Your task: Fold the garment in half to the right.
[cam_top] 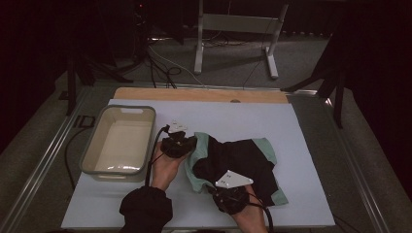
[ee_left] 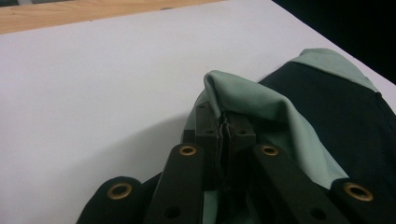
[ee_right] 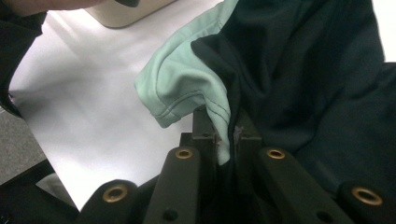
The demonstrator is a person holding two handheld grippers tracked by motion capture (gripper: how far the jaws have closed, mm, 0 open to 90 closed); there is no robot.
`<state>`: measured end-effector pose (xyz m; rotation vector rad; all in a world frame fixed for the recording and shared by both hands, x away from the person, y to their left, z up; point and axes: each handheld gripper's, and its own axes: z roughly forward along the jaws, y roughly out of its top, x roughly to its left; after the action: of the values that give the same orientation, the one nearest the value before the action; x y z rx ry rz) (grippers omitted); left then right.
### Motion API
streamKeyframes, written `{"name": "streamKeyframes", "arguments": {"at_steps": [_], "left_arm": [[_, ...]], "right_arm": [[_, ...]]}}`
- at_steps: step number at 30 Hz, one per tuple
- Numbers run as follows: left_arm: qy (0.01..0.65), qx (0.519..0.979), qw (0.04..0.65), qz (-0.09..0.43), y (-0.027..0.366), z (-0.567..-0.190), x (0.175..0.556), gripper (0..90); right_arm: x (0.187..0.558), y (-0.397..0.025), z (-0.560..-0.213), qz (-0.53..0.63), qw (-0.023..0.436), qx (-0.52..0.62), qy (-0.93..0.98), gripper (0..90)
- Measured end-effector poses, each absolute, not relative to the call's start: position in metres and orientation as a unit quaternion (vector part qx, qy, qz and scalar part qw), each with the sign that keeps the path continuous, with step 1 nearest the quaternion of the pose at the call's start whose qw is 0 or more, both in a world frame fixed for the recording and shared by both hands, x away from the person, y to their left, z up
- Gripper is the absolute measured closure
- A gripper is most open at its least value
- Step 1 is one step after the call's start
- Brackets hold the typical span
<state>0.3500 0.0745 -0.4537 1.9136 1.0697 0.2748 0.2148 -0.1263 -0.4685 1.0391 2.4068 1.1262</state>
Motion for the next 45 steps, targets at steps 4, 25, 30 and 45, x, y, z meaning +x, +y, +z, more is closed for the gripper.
{"name": "streamKeyframes", "arguments": {"at_steps": [4,25,30,45], "left_arm": [[0.43,0.775,0.45,0.109,0.072,-0.452,0.35,86.9],[0.419,0.78,0.455,0.095,0.059,-0.444,0.351,86.3],[0.418,0.779,0.459,0.088,0.055,-0.442,0.352,86.1],[0.41,0.779,0.466,0.083,0.042,-0.438,0.354,86.2]], "right_arm": [[0.215,-0.131,-0.467,0.39,0.146,0.364,0.833,83.6],[0.213,-0.151,-0.466,0.385,0.155,0.377,0.828,83.6],[0.213,-0.156,-0.466,0.382,0.158,0.378,0.828,83.6],[0.214,-0.176,-0.466,0.375,0.168,0.394,0.822,83.6]]}}
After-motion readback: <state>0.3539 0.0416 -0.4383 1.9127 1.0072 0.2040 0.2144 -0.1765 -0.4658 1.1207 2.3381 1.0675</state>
